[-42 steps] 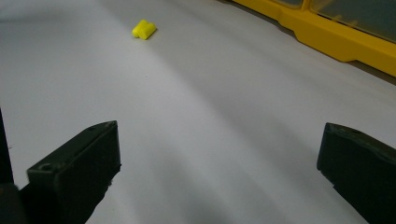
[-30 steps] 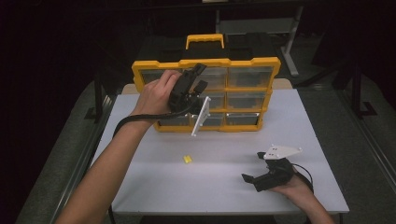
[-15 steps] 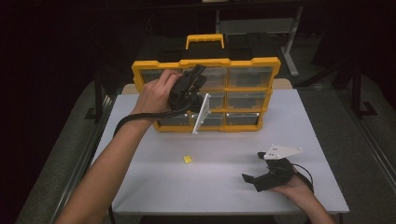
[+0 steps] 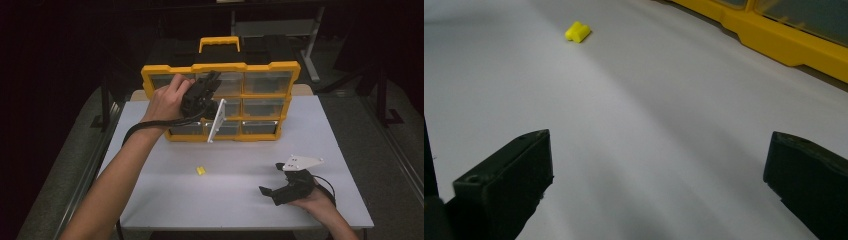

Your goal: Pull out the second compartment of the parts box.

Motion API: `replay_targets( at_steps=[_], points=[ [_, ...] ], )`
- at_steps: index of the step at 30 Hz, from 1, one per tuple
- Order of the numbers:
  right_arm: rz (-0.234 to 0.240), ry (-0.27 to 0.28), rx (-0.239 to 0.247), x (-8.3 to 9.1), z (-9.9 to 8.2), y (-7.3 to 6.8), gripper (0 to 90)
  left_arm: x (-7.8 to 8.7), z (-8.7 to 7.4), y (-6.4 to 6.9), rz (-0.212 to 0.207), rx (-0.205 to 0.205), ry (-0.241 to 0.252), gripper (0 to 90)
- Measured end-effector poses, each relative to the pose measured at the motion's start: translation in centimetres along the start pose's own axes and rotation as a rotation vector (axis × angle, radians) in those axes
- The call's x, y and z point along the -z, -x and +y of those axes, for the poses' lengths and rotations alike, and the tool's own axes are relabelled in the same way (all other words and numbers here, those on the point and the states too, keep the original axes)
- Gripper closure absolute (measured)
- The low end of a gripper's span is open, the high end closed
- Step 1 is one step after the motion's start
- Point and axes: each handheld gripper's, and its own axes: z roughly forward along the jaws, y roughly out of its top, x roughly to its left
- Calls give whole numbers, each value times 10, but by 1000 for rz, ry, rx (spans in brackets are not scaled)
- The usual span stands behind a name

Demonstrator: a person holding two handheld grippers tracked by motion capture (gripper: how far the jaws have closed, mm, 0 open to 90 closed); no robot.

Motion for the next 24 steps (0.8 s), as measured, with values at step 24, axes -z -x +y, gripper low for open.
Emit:
replay_targets(
  at_steps=[24],
  points=[
    [-1,1,-1,0,0,0,0,-2,4,0,-20,-8,-26,793]
  ],
)
